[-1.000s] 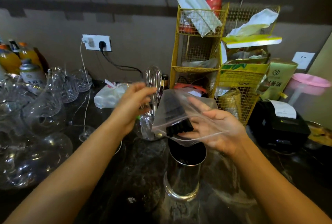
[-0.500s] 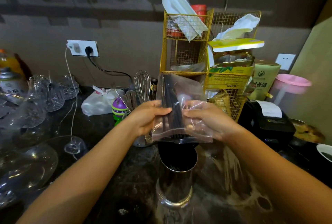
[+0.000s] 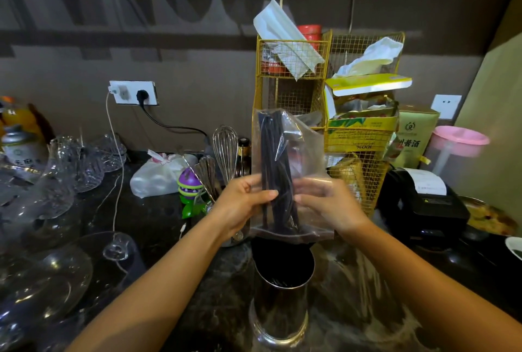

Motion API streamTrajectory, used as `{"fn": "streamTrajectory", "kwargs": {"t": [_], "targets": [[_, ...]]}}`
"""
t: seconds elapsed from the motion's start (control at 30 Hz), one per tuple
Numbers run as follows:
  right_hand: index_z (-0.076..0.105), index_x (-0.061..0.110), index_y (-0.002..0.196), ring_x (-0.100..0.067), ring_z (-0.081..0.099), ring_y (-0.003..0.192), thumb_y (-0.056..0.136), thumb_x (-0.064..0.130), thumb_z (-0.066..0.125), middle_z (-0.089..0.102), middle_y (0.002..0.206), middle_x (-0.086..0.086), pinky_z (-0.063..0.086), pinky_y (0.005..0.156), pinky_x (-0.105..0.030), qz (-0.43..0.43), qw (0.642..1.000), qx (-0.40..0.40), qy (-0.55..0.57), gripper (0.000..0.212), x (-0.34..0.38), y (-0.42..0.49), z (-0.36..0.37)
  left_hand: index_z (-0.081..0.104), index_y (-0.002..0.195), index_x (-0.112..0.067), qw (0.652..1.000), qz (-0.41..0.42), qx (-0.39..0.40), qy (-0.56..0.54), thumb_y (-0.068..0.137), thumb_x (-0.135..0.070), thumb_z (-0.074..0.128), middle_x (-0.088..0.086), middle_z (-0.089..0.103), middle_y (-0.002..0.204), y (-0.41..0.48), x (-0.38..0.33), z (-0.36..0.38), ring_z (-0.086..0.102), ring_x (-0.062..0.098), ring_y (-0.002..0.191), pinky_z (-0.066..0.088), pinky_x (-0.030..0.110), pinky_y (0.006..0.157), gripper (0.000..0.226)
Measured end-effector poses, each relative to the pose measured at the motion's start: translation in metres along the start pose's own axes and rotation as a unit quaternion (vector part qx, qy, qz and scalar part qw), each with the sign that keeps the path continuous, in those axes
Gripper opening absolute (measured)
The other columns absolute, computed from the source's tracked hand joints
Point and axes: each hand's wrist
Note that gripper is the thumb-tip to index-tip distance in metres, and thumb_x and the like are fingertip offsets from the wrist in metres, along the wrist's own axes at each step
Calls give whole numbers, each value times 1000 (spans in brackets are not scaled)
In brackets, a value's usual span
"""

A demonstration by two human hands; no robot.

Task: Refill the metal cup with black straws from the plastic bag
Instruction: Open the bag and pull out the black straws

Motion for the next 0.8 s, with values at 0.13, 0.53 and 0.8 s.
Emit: {"fn": "streamTrajectory", "kwargs": {"t": [0.13,0.53,0.8], "targets": [[66,30,80,7,65,69,76,-5,61,70,76,17,51,62,-7,-11,1000,-7,-3,35,-6,-5,-2,62,99,-7,1000,6,1,-7,77,11,50,-6,75,72,-4,8,3,68,10,73,57,20,68,31],[66,18,76,-4,68,65,81,2,57,69,83,-3,56,63,-15,-9,998,-40,51,19,-14,-10,-7,60,100,-15,998,18,5,-62,84,6,43,-2,73,86,-11,5,4,69,7,82,57,20,70,32],[68,20,71,-6,69,67,81,3,58,73,68,9,55,60,-15,-14,996,-50,78,22,-7,-8,-10,60,98,-15,997,68,-4,-34,85,0,43,-6,76,77,-7,-17,1,68,6,82,54,21,80,26]]}}
Point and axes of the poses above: each hand's wrist, its own y-axis towards the middle knuckle, its own z-axis out of the palm, x = y × z
